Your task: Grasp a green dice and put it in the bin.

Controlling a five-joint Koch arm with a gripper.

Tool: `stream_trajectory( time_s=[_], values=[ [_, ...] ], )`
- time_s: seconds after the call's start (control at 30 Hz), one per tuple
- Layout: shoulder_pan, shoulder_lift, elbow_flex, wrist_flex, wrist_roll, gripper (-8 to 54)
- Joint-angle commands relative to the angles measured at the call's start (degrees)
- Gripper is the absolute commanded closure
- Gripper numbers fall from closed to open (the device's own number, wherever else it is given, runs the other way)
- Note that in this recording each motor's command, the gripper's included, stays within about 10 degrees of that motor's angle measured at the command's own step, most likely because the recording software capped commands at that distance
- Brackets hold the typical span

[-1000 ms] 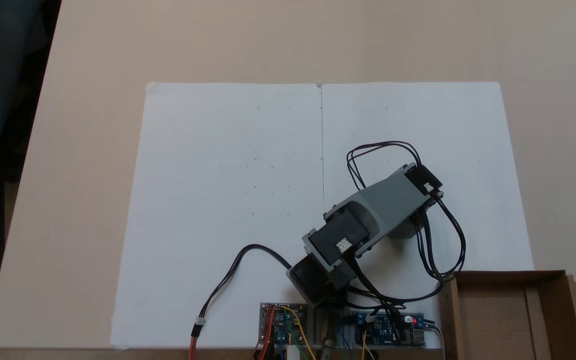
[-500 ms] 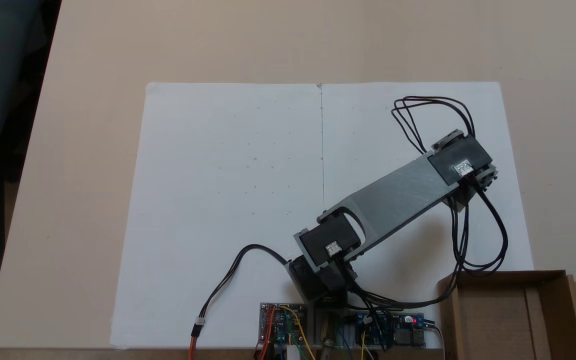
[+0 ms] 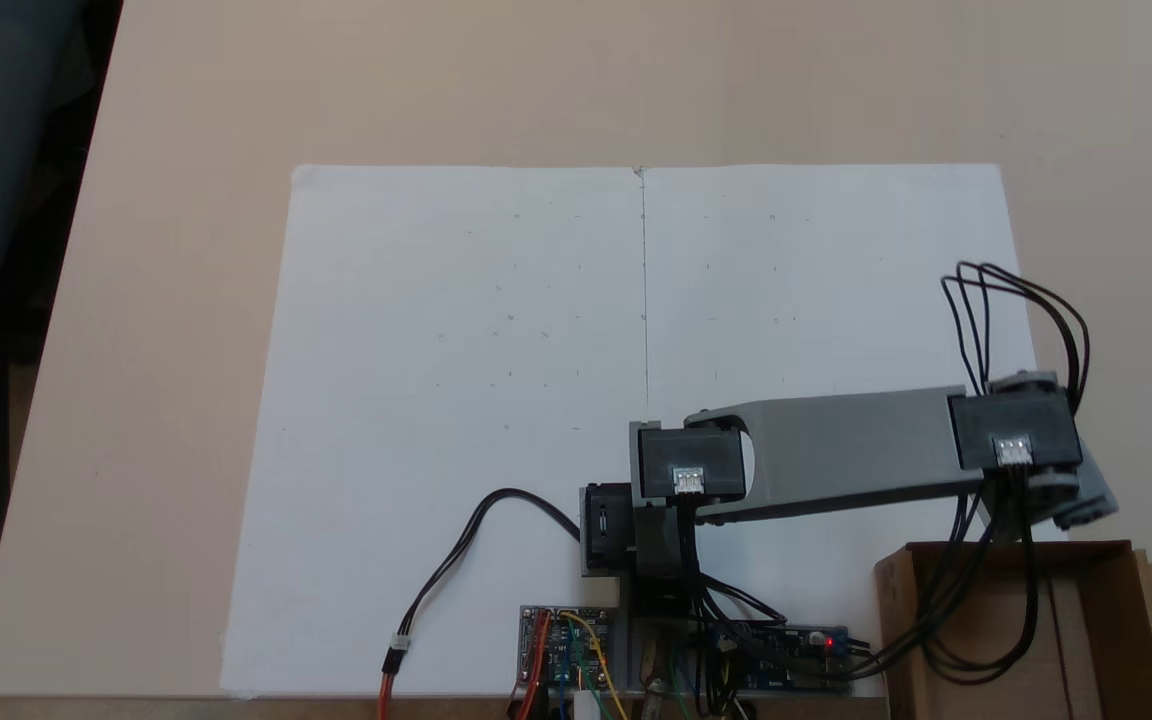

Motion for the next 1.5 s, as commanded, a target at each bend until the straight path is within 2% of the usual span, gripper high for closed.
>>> stream_trajectory(
  time_s=[0.0, 0.3, 0.57, 0.6, 0.63, 0.77, 1.07, 1.23, 1.47],
  values=[
    [4.1, 0.6, -2.1, 0.3, 3.1, 33.7],
    [14.1, -3.5, -2.1, -0.1, 2.6, 33.7],
    [15.6, -8.8, -2.1, -4.5, 2.5, 33.7],
    [15.6, -9.1, -2.1, -5.8, 2.5, 29.8],
    [15.6, -9.9, -2.1, -6.1, 2.5, 16.3],
    [15.7, -10.5, -2.1, -6.7, 2.5, 2.3],
    [10.7, -9.2, -2.1, -8.2, 5.0, 1.8],
    [-4.4, -1.8, -3.6, -11.8, 13.1, 1.7],
    [-26.3, 6.1, -3.4, -12.9, 15.3, 1.9]
  ],
)
